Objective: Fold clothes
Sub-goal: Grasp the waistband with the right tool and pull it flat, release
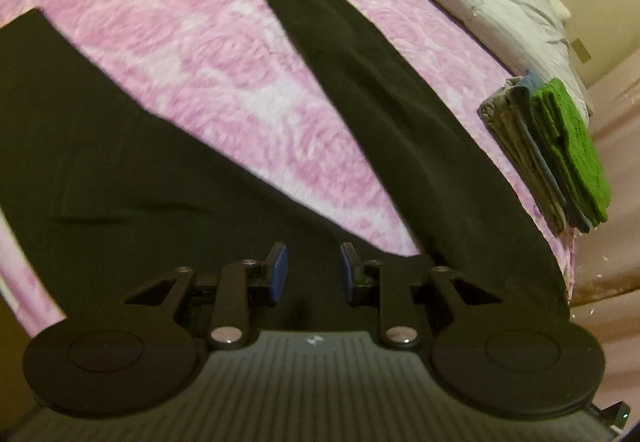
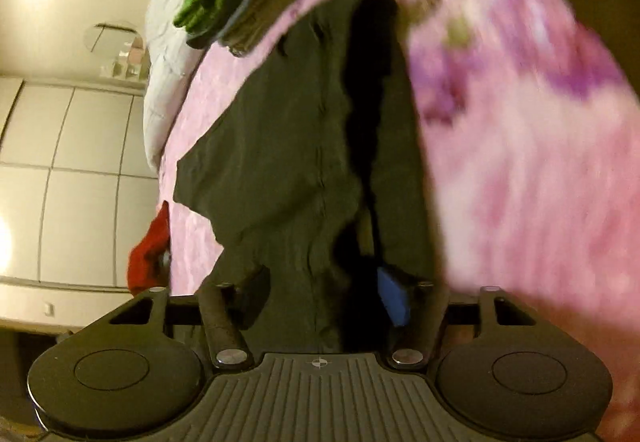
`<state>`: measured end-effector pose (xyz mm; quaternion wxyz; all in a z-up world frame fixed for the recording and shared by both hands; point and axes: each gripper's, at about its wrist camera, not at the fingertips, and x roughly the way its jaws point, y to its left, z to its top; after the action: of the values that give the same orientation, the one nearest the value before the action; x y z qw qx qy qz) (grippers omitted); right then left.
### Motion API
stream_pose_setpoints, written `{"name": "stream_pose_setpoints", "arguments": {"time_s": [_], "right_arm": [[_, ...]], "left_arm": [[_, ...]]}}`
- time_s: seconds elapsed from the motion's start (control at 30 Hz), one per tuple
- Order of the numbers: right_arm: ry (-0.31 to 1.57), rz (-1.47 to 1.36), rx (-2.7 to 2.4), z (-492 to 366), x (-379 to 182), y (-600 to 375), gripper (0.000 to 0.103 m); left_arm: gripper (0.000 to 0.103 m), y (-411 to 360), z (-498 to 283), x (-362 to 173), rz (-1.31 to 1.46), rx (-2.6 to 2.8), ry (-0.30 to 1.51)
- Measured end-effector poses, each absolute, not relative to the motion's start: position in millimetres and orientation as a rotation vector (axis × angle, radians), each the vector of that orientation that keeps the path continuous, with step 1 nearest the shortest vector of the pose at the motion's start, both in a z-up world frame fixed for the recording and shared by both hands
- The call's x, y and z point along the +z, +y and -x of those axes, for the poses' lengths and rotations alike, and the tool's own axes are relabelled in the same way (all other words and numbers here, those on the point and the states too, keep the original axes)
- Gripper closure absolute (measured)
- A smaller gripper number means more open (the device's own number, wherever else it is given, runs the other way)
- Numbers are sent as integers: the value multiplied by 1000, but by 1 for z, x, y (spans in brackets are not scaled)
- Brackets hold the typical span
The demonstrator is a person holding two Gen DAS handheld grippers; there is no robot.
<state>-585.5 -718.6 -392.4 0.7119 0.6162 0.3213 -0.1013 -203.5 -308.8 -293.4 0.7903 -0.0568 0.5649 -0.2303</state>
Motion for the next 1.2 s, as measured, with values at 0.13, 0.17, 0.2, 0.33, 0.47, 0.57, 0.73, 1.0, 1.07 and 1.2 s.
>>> {"name": "stream_pose_setpoints", "arguments": {"time_s": [0.13,0.17,0.2,0.33,0.47,0.57,0.73,1.0,1.07,1.2], "right_arm": [[642,-1370,-241,565,-404,-729,62],[627,-1366,-259,560,-403,-731,80],[636,-1337,-279,557,-400,-731,96],[638,-1161,-323,559,-372,-721,101],[603,-1118,-408,575,-362,-716,102],[660,-1160,-450,572,-389,-717,103],[583,-1332,-413,596,-377,-720,56],[610,-1364,-340,619,-384,-694,56],[623,-1324,-345,613,-380,-691,56],[701,-1175,-410,597,-364,-683,99]], "left_arm": [[80,-302,212,-296,128,-478,1226],[80,-301,214,-296,122,-474,1225],[80,-300,215,-296,115,-471,1223],[80,-293,218,-290,82,-466,1199],[80,-288,220,-294,60,-467,1197],[80,-287,224,-307,61,-454,1234],[80,-280,232,-314,53,-462,1248],[80,-277,238,-316,54,-490,1252],[80,-276,237,-317,44,-488,1254],[80,-270,232,-318,-36,-501,1219]]}}
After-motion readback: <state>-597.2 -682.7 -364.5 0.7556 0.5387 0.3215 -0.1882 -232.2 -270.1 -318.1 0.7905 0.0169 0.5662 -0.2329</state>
